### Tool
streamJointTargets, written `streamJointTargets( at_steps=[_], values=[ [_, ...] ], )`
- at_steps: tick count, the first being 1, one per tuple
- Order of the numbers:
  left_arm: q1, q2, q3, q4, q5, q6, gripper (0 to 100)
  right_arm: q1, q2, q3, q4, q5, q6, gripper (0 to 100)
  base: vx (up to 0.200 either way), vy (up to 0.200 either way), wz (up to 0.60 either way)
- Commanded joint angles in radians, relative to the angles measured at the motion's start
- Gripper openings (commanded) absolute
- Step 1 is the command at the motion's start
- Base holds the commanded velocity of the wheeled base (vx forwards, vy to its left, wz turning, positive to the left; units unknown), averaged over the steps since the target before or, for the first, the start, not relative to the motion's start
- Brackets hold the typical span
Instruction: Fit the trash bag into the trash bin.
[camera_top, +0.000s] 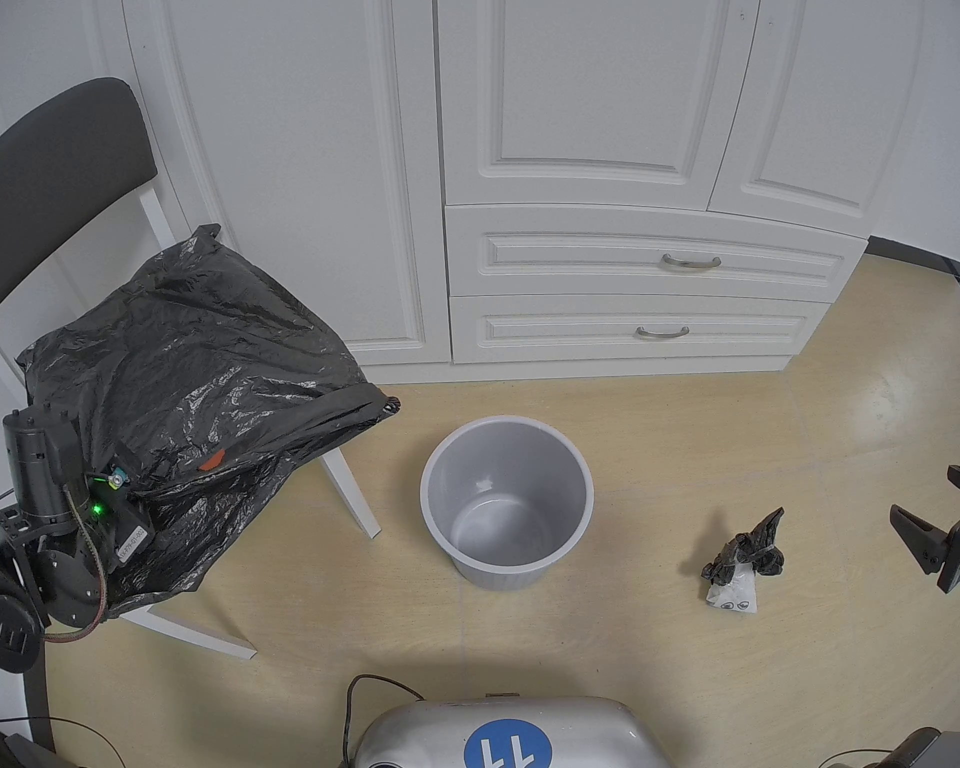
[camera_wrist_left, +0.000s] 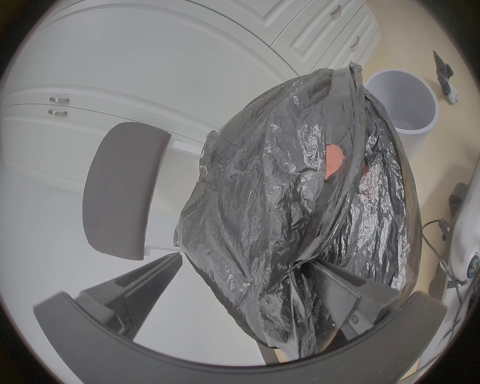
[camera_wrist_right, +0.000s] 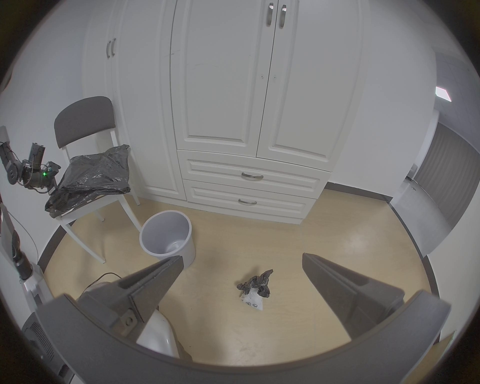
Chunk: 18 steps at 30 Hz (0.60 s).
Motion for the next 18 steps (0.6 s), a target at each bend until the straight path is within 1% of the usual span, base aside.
streamJointTargets(
  at_steps=[1, 12, 18],
  values=[
    [0.003, 0.069, 0.001, -0.021, 0.001, 0.001, 100, 0.001, 0.001, 0.000, -0.001, 0.001, 0.000, 100, 0.000, 0.000, 0.00],
    [0.004, 0.110, 0.011, -0.026, -0.002, 0.001, 100, 0.001, 0.001, 0.001, -0.001, 0.001, 0.000, 100, 0.000, 0.000, 0.00],
    [0.026, 0.126, -0.002, -0.027, -0.002, 0.001, 100, 0.001, -0.001, 0.001, 0.001, 0.001, 0.000, 100, 0.000, 0.000, 0.00]
  ],
)
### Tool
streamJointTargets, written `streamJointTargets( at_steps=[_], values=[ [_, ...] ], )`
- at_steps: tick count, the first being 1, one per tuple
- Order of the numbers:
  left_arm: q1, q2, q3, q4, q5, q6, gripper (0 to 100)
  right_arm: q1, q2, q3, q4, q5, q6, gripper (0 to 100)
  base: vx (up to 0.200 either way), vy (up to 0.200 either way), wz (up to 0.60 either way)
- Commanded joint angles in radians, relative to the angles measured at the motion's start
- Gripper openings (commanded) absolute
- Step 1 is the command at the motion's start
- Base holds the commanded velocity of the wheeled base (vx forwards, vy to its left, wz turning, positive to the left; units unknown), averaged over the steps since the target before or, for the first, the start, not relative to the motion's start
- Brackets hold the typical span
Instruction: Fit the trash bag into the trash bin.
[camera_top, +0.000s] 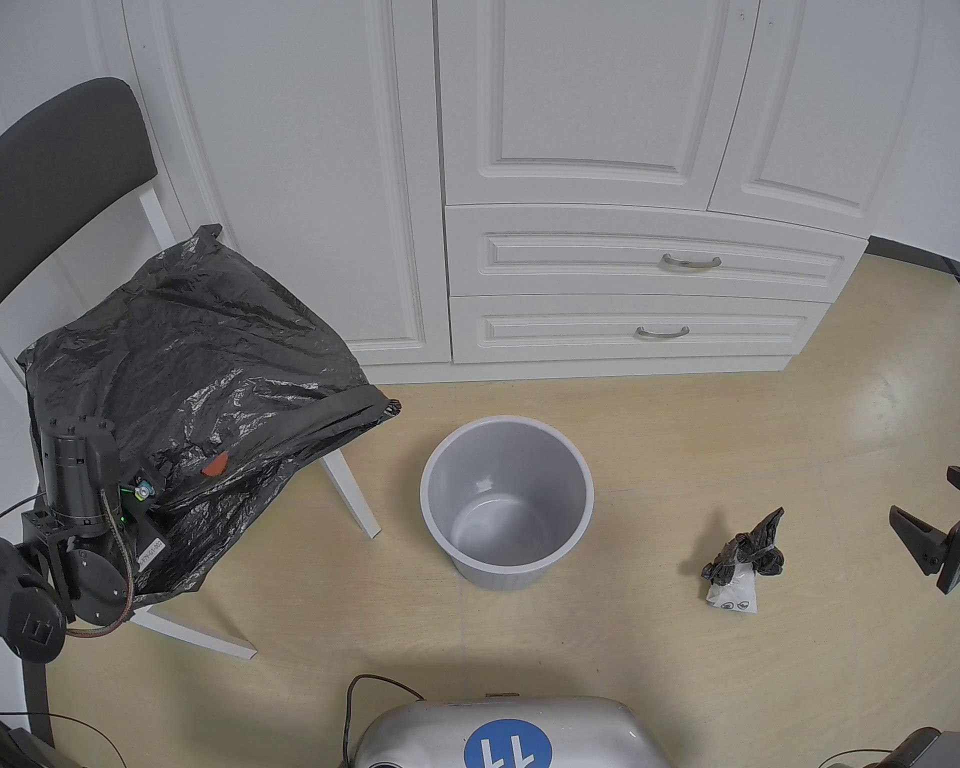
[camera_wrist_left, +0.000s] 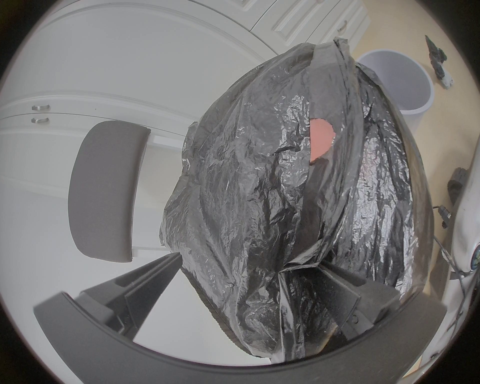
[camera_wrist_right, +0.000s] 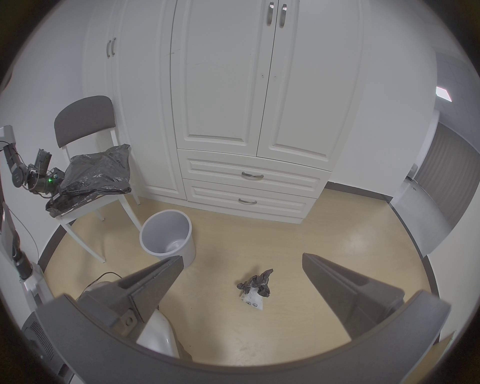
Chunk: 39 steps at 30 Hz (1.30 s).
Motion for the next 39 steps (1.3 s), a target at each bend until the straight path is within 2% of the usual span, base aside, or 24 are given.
streamJointTargets(
  at_steps=[1, 4, 9, 11, 26, 27, 33, 36, 39],
  values=[
    [0.014, 0.017, -0.007, -0.002, 0.000, 0.000, 100, 0.001, -0.001, 0.000, 0.000, 0.000, 0.001, 100, 0.000, 0.000, 0.00],
    [0.022, 0.020, -0.015, -0.010, -0.007, -0.002, 100, 0.001, -0.003, 0.000, 0.000, 0.000, -0.001, 100, 0.000, 0.000, 0.00],
    [0.050, 0.029, -0.016, -0.019, -0.119, -0.006, 100, 0.001, -0.001, 0.001, 0.000, 0.000, -0.001, 100, 0.000, 0.000, 0.00],
    [0.056, 0.030, -0.016, -0.021, -0.141, -0.008, 100, 0.001, -0.001, 0.001, 0.000, 0.000, -0.001, 100, 0.000, 0.000, 0.00],
    [0.065, 0.012, -0.012, -0.022, -0.142, -0.005, 100, 0.002, -0.003, 0.005, 0.000, 0.000, -0.003, 100, 0.000, 0.000, 0.00],
    [0.063, 0.012, -0.012, -0.022, -0.142, -0.005, 0, 0.002, -0.003, 0.005, 0.000, 0.000, -0.003, 100, 0.000, 0.000, 0.00],
    [0.062, 0.012, -0.013, -0.031, -0.142, -0.011, 0, 0.002, -0.004, 0.005, 0.000, 0.003, -0.003, 100, 0.000, 0.000, 0.00],
    [0.057, 0.012, -0.001, -0.080, -0.148, -0.003, 0, 0.005, -0.003, 0.008, 0.000, 0.003, -0.013, 100, 0.000, 0.000, 0.00],
    [0.059, 0.011, 0.014, -0.136, -0.187, -0.002, 0, 0.007, -0.003, 0.008, 0.000, 0.001, -0.027, 100, 0.000, 0.000, 0.00]
  ],
)
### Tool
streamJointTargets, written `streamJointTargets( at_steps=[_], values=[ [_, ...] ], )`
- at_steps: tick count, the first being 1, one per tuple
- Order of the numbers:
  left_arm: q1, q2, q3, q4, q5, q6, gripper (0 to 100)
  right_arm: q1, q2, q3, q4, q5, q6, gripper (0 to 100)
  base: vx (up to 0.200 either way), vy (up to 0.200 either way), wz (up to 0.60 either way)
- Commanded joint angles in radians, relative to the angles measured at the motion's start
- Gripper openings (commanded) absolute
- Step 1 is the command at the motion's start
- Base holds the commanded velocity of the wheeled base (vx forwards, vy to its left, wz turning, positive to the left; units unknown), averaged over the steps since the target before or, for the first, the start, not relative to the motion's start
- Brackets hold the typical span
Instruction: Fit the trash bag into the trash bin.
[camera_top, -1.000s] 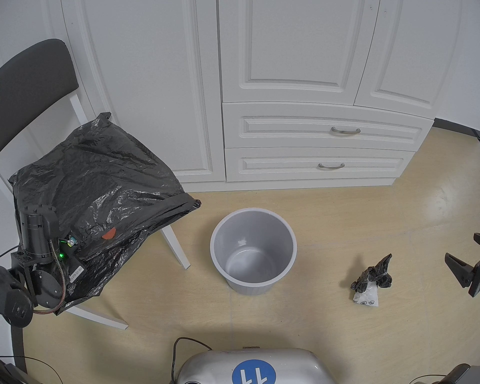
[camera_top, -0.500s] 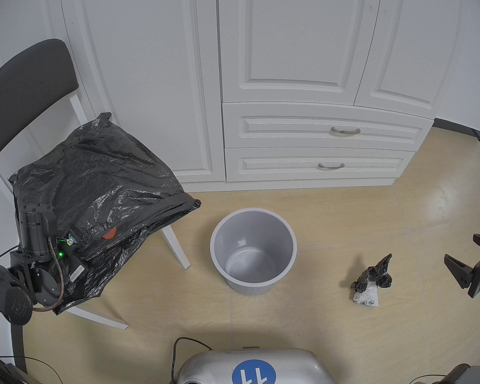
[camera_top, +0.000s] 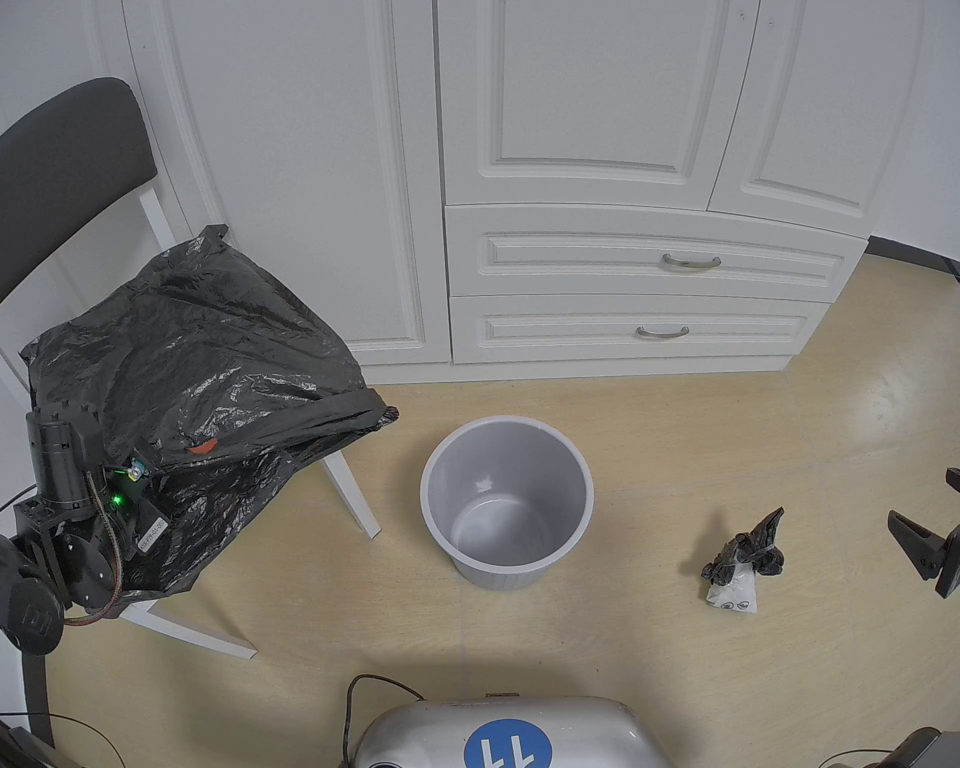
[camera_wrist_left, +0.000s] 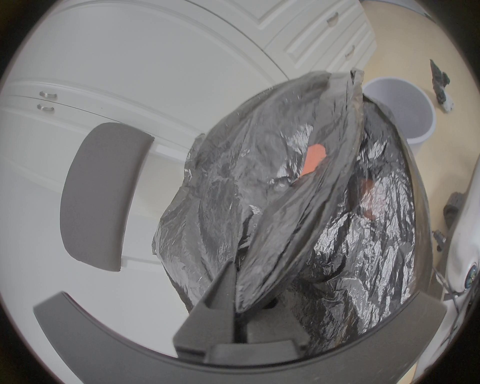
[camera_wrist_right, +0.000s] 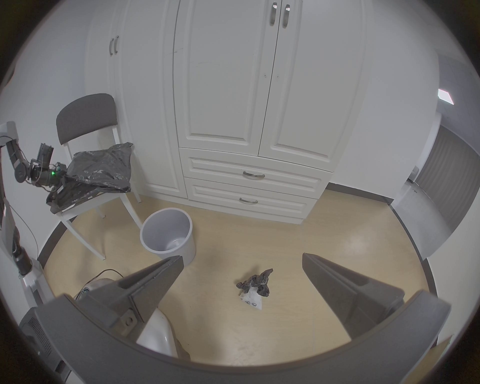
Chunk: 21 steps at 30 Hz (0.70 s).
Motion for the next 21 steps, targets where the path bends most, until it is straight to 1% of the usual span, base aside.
streamJointTargets(
  at_steps=[1, 7, 9, 13, 14, 15, 19, 20, 21],
  values=[
    [0.002, -0.004, 0.023, -0.049, -0.054, 0.003, 0, 0.003, 0.002, 0.001, -0.001, -0.001, -0.011, 100, 0.000, 0.000, 0.00],
    [0.000, -0.003, 0.049, -0.134, -0.196, -0.021, 0, 0.003, -0.019, 0.004, -0.002, -0.001, -0.026, 100, 0.000, 0.000, 0.00],
    [-0.001, 0.006, 0.040, -0.148, -0.221, -0.075, 0, 0.003, -0.031, 0.005, -0.002, 0.001, -0.032, 100, 0.000, 0.000, 0.00],
    [-0.023, 0.003, 0.003, -0.146, -0.231, -0.219, 0, 0.006, -0.044, 0.005, -0.001, 0.001, -0.034, 100, 0.000, 0.000, 0.00],
    [-0.024, 0.002, 0.001, -0.146, -0.231, -0.227, 0, 0.006, -0.044, 0.005, -0.001, -0.001, -0.034, 100, 0.000, 0.000, 0.00],
    [-0.035, -0.003, -0.006, -0.146, -0.233, -0.265, 0, 0.006, -0.044, 0.005, 0.001, -0.001, -0.034, 100, 0.000, 0.000, 0.00],
    [-0.054, -0.015, -0.017, -0.148, -0.233, -0.351, 0, 0.006, -0.041, 0.005, 0.005, -0.001, -0.034, 100, 0.000, 0.000, 0.00],
    [-0.055, -0.017, -0.017, -0.148, -0.233, -0.357, 0, 0.006, -0.041, 0.007, 0.005, -0.001, -0.034, 100, 0.000, 0.000, 0.00],
    [-0.060, -0.021, -0.015, -0.148, -0.233, -0.391, 0, 0.006, -0.041, 0.007, 0.008, -0.001, -0.034, 100, 0.000, 0.000, 0.00]
  ],
)
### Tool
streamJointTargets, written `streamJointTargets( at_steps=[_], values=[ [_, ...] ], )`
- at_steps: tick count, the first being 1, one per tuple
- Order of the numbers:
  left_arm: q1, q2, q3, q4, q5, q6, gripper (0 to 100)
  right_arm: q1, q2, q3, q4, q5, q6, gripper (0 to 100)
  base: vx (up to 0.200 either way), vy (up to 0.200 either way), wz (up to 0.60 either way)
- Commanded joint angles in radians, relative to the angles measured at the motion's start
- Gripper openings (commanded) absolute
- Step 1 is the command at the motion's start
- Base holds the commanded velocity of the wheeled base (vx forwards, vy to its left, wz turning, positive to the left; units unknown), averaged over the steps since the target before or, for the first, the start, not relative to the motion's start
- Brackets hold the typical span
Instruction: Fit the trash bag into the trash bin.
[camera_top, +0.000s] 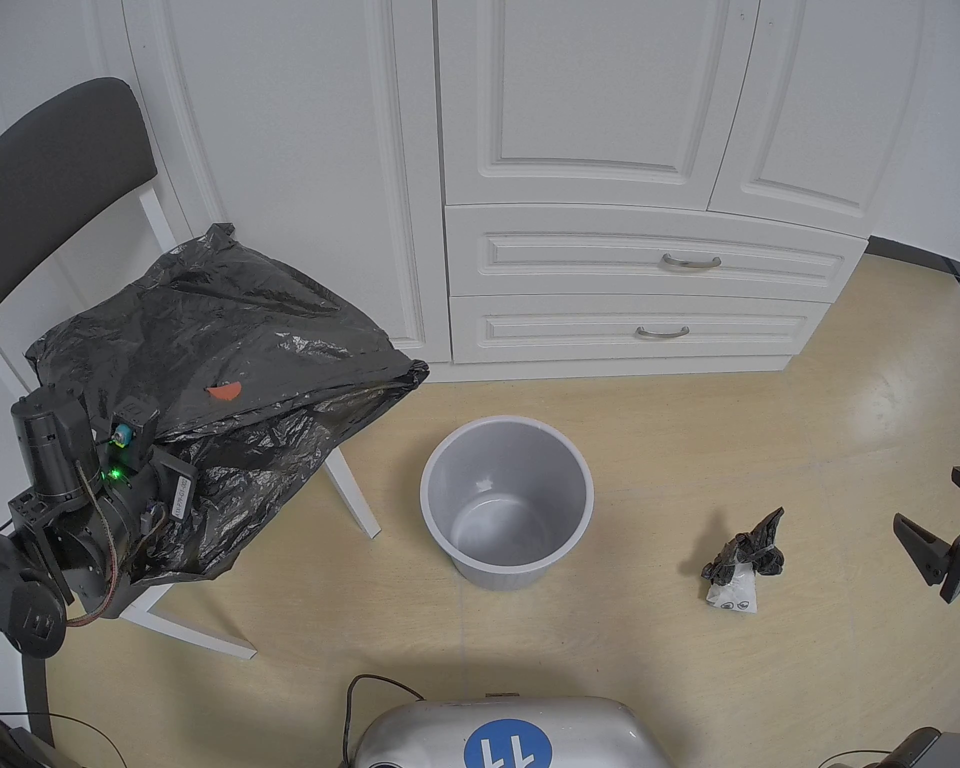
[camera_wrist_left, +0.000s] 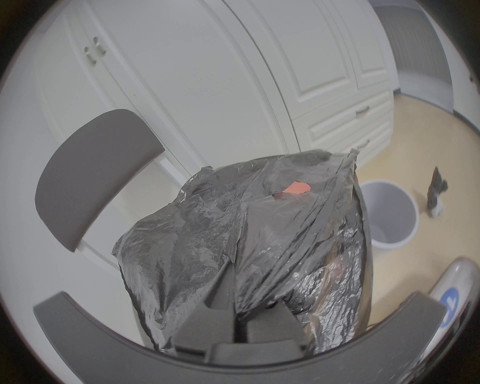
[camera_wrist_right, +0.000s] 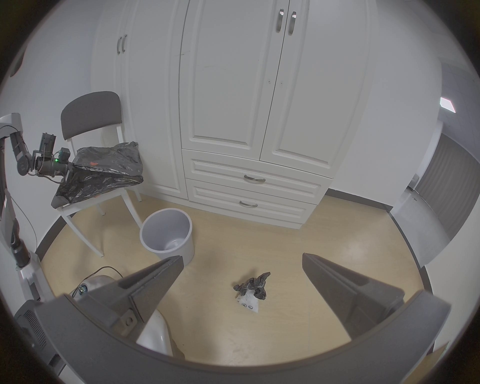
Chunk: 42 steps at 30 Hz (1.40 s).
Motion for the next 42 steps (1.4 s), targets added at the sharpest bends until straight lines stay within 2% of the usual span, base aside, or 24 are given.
streamJointTargets(
  at_steps=[1, 7, 9, 13, 20, 23, 24, 26, 30, 42],
  values=[
    [-0.023, -0.021, -0.008, -0.002, -0.001, -0.078, 0, 0.001, -0.005, 0.003, 0.004, 0.000, -0.001, 100, 0.000, 0.000, 0.00],
    [-0.014, -0.047, 0.030, -0.003, -0.015, -0.240, 0, 0.001, 0.003, 0.009, 0.000, 0.000, -0.001, 100, 0.000, 0.000, 0.00],
    [0.006, -0.068, 0.053, -0.003, -0.068, -0.279, 0, -0.002, 0.005, 0.009, 0.000, -0.001, -0.001, 100, 0.000, 0.000, 0.00],
    [0.049, -0.107, 0.091, -0.003, -0.133, -0.285, 0, -0.007, 0.000, 0.009, 0.000, -0.003, -0.001, 100, 0.000, 0.000, 0.00],
    [0.121, -0.098, 0.078, -0.003, -0.211, -0.277, 0, -0.007, 0.003, 0.011, 0.001, -0.007, -0.004, 100, 0.000, 0.000, 0.00],
    [0.121, -0.098, 0.078, -0.003, -0.211, -0.277, 0, -0.007, 0.003, 0.011, 0.001, -0.007, -0.004, 100, 0.000, 0.000, 0.00],
    [0.155, -0.079, 0.084, -0.003, -0.282, -0.269, 0, -0.007, -0.006, 0.024, 0.004, -0.012, -0.042, 100, 0.000, 0.000, 0.00],
    [0.156, -0.073, 0.093, -0.003, -0.298, -0.269, 0, -0.007, -0.009, 0.044, -0.005, -0.012, -0.070, 100, 0.000, 0.000, 0.00],
    [0.159, -0.056, 0.071, -0.005, -0.315, -0.273, 0, -0.007, -0.012, 0.055, -0.007, -0.012, -0.103, 100, 0.000, 0.000, 0.00],
    [0.110, -0.078, -0.018, -0.035, -0.312, -0.293, 0, -0.007, -0.051, 0.029, -0.007, -0.006, -0.100, 100, 0.000, 0.000, 0.00]
  ],
)
